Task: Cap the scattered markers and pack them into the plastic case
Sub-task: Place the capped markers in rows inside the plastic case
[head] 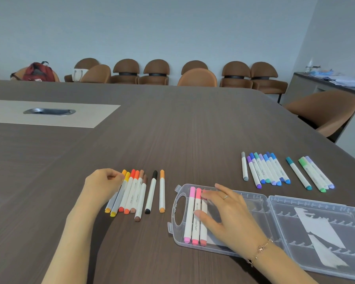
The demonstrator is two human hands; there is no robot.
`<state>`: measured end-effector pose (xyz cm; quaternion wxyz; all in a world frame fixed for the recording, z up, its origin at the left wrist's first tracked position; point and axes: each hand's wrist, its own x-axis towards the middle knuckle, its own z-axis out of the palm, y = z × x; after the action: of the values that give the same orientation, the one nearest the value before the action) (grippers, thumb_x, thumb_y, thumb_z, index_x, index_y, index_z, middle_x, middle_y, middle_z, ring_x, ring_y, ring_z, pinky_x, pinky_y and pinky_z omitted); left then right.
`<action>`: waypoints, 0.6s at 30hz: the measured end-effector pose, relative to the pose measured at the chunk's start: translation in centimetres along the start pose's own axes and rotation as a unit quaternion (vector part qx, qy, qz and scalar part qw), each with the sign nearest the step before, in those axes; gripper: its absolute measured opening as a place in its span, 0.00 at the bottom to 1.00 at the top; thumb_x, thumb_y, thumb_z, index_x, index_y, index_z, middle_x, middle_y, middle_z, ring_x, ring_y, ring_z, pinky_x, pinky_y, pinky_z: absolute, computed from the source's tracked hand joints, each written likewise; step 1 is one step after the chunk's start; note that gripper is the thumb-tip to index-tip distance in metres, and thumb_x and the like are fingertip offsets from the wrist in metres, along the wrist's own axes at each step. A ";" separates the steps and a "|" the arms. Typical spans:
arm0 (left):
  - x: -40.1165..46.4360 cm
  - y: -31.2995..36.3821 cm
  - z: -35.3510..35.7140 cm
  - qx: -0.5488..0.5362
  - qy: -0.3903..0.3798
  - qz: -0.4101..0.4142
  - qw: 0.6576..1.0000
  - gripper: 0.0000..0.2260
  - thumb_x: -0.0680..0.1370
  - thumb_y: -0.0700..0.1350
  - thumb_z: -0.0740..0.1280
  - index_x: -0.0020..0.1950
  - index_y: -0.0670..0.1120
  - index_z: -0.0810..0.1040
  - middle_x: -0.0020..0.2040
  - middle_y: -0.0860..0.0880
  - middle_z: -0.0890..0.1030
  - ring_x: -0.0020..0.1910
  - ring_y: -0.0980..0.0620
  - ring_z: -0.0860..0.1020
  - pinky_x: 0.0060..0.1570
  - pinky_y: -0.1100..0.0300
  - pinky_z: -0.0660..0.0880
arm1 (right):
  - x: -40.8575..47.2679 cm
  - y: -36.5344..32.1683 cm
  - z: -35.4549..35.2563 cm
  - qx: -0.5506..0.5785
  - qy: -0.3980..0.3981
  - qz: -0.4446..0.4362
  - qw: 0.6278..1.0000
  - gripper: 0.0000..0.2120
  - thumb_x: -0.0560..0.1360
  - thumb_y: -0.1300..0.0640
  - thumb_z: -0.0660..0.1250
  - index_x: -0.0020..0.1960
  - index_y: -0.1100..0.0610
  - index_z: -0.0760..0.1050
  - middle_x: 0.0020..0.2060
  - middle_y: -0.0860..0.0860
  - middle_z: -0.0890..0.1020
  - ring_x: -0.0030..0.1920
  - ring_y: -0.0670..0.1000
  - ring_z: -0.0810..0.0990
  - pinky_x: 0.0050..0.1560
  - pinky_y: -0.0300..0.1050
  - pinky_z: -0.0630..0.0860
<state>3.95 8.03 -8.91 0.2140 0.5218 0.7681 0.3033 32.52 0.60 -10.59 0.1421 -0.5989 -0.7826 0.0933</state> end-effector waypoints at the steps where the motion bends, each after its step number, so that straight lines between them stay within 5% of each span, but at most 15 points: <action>1: 0.0 0.0 0.0 0.001 0.001 -0.001 1.000 0.08 0.79 0.43 0.61 0.51 0.45 0.81 0.45 0.47 0.80 0.41 0.51 0.77 0.34 0.64 0.71 | 0.0 0.0 -0.1 0.000 -0.007 0.002 1.000 0.42 0.62 0.27 0.37 0.71 0.41 0.61 0.71 0.36 0.62 0.75 0.40 0.48 0.68 0.36 0.42; 10: -0.6 0.4 0.2 0.023 -0.036 0.013 0.999 0.04 0.75 0.45 0.70 0.41 0.49 0.79 0.42 0.48 0.79 0.37 0.53 0.74 0.35 0.65 0.69 | 0.4 -0.2 0.1 -0.017 -0.043 0.011 0.999 0.45 0.60 0.27 0.37 0.74 0.42 0.55 0.75 0.37 0.54 0.76 0.42 0.46 0.65 0.37 0.39; 18: -1.2 0.6 0.7 0.072 -0.011 0.000 0.997 0.02 0.75 0.44 0.69 0.43 0.49 0.77 0.40 0.52 0.77 0.40 0.54 0.74 0.44 0.61 0.74 | 0.7 -0.5 -0.3 0.058 -0.102 0.016 0.993 0.48 0.55 0.25 0.40 0.73 0.40 0.53 0.74 0.36 0.55 0.74 0.42 0.58 0.70 0.40 0.62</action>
<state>5.21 7.26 -9.03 0.1845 0.5389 0.7856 0.2416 31.98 1.11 -10.06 0.0946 -0.5895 -0.7766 0.2009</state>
